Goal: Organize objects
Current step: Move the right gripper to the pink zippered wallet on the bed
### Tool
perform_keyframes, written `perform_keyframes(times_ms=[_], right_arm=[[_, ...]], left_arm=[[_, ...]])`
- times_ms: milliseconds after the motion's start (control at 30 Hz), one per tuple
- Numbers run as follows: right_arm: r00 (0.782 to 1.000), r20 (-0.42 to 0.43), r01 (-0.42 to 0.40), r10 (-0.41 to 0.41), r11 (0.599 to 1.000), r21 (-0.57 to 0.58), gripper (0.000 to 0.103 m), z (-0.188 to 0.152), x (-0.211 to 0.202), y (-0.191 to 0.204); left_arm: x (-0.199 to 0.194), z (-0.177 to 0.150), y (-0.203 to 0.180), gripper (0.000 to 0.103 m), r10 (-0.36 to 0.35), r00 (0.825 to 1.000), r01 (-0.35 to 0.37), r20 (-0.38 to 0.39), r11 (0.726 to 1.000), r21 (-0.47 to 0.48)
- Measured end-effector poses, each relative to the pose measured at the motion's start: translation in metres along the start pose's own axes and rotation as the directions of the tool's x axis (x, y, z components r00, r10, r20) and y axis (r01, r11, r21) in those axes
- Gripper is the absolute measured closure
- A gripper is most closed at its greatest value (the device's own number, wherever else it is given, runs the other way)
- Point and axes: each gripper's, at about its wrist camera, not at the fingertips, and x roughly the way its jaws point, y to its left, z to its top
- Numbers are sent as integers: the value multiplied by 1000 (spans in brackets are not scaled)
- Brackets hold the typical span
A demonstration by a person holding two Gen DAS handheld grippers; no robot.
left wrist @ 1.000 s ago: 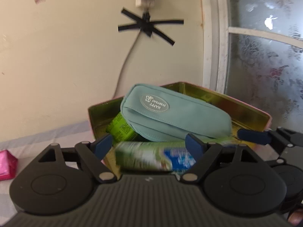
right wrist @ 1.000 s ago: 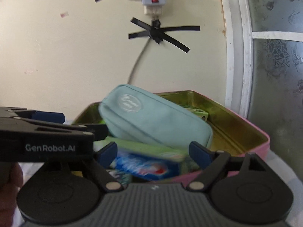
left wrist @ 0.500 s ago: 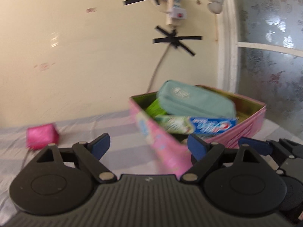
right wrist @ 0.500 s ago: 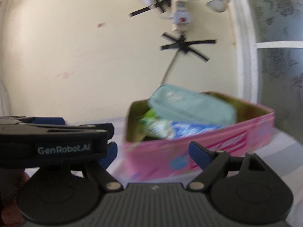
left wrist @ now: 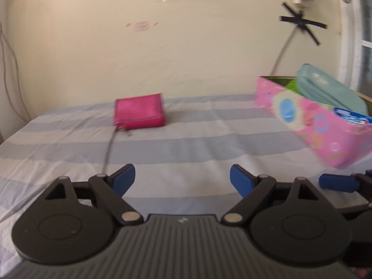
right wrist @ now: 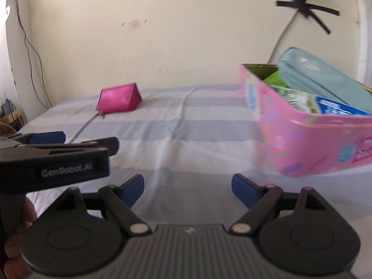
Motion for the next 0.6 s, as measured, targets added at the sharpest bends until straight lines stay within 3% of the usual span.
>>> perform_keyframes(times_ms=[267, 433, 600], right_arm=[[997, -66, 24, -30, 995, -97, 13, 29, 59, 42], [996, -72, 37, -44, 995, -96, 10, 48, 92, 50], [995, -81, 57, -63, 996, -69, 8, 65, 117, 49]], left_arm=[[30, 6, 44, 12, 91, 995, -92, -35, 995, -34], [57, 13, 73, 13, 200, 979, -201, -35, 980, -9], [81, 22, 101, 13, 154, 980, -170, -128, 978, -123]])
